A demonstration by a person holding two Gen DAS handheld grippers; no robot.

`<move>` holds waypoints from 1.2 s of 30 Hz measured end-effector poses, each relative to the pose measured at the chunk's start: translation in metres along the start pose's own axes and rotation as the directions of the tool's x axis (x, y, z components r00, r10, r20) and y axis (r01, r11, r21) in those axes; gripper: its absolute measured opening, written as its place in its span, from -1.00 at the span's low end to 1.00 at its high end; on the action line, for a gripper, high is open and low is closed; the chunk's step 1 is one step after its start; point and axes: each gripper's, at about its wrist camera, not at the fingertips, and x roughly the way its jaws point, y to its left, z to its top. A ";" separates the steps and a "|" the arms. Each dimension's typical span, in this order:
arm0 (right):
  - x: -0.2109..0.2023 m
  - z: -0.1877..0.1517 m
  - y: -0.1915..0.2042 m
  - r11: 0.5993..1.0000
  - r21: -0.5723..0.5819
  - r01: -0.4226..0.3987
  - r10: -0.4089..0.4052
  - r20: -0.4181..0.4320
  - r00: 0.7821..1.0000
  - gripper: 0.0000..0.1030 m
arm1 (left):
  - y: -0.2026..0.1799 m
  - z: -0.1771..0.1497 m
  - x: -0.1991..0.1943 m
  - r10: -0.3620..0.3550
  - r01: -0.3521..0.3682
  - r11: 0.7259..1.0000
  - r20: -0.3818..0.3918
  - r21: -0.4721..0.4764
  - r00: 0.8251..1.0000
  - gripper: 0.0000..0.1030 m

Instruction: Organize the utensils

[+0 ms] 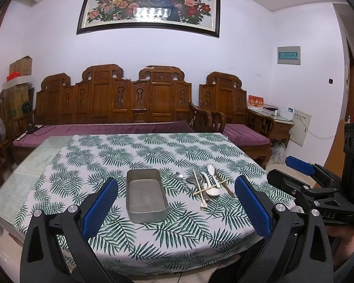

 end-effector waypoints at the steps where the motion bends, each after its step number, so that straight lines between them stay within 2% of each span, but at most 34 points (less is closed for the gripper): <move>1: 0.000 0.000 0.000 1.000 -0.001 0.001 -0.001 0.000 1.000 0.95 | 0.001 0.002 -0.002 -0.001 0.001 1.000 0.001 0.000 1.000 0.85; 36: 0.001 0.000 0.000 1.000 0.002 -0.001 0.001 0.000 1.000 0.95 | -0.001 0.003 -0.001 -0.003 0.003 1.000 -0.002 0.002 1.000 0.85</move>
